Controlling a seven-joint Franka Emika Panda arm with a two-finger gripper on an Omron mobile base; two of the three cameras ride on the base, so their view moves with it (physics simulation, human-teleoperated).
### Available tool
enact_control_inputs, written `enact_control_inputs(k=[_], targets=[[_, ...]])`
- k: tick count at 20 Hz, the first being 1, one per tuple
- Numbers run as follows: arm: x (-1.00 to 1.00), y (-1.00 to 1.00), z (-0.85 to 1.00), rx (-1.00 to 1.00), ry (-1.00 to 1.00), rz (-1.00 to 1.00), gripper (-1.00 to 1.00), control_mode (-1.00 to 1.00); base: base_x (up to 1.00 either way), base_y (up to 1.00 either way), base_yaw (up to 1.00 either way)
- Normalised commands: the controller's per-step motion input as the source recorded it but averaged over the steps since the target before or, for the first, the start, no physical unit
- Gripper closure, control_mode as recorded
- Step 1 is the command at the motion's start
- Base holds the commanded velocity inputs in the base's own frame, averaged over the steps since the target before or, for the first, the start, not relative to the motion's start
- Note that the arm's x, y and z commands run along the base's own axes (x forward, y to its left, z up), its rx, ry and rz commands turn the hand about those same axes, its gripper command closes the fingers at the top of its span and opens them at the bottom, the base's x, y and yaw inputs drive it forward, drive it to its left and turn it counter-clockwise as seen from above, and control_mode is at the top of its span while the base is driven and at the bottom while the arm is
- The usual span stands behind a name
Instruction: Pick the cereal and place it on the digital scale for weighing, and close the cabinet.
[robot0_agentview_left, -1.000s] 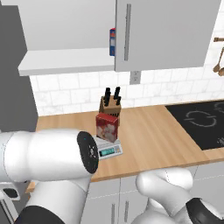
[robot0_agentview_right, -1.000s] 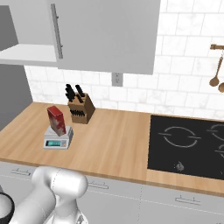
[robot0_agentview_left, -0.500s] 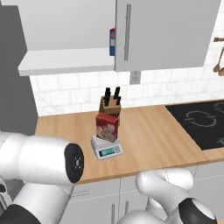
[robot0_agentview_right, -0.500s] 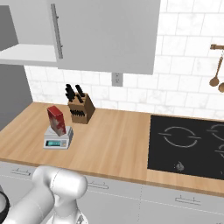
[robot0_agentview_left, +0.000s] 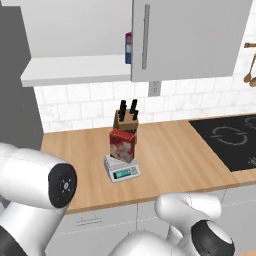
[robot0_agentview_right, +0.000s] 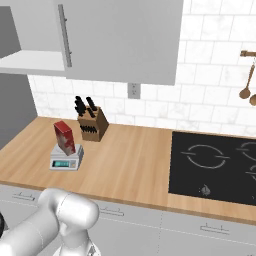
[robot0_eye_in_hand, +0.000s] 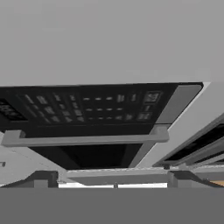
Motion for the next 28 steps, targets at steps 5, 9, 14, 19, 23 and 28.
enact_control_inputs(k=[5, 9, 14, 19, 23, 28], targets=[[0.23, 0.01, 0.27, 0.00, 0.00, -0.12, -1.00, -1.00, 0.00, 0.00, 0.00], [0.24, -0.17, 0.03, 0.00, 0.00, -0.14, -1.00, -1.00, 0.00, 0.00, 0.00], [0.38, -0.05, 0.02, 0.00, 0.00, -0.13, -1.00, -1.00, 0.00, 0.00, 0.00], [0.32, -0.05, 0.03, 0.00, 0.00, -0.11, -1.00, -1.00, 0.00, 0.00, 0.00], [0.37, -0.01, 0.01, 0.01, 0.00, -0.09, -1.00, -1.00, 0.00, 0.00, 0.00], [0.28, -0.12, 0.01, 0.01, 0.00, -0.07, -1.00, -1.00, 0.00, 0.00, 0.00]])
